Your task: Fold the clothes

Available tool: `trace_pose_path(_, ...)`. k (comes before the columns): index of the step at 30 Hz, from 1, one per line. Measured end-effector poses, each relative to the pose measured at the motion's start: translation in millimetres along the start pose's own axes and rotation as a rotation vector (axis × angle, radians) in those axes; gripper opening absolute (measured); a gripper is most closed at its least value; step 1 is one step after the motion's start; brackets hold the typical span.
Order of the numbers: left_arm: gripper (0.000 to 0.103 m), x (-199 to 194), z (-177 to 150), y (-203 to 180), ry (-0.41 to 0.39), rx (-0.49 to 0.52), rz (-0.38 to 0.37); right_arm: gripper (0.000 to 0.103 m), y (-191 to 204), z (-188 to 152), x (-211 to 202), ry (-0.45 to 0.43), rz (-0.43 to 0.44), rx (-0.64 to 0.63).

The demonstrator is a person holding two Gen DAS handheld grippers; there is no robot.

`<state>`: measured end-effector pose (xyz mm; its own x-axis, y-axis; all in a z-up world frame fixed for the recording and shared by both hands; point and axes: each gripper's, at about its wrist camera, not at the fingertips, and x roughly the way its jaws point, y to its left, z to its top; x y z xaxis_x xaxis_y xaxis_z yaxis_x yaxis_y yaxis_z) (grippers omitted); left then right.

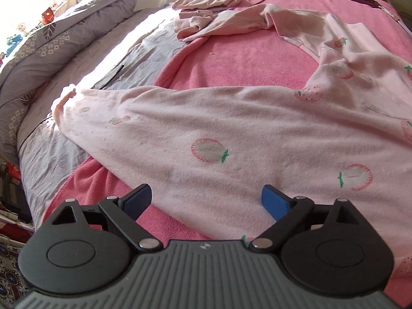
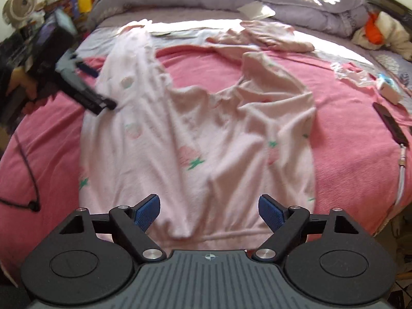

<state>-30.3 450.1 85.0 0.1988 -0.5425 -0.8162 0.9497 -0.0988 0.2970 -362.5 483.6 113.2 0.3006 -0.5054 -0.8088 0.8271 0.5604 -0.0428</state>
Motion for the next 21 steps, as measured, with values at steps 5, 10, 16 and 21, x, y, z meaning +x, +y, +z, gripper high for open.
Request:
trace_pose_path(5, 0.094, -32, 12, -10, -0.046, -0.077, 0.018, 0.078, -35, 12, 50, 0.012, -0.053, 0.02)
trace_pose_path(10, 0.094, -50, 45, -58, -0.12, -0.047, -0.102, 0.08, -45, -48, 46, 0.115, -0.001, 0.117)
trace_pose_path(16, 0.094, -42, 66, -133, -0.125, 0.092, -0.224, 0.08, -83, -60, 7, 0.114, 0.018, 0.234)
trace_pose_path(21, 0.094, -31, 58, -179, -0.076, 0.209, -0.263, 0.065, -138, -58, 35, 0.11, 0.107, 0.522)
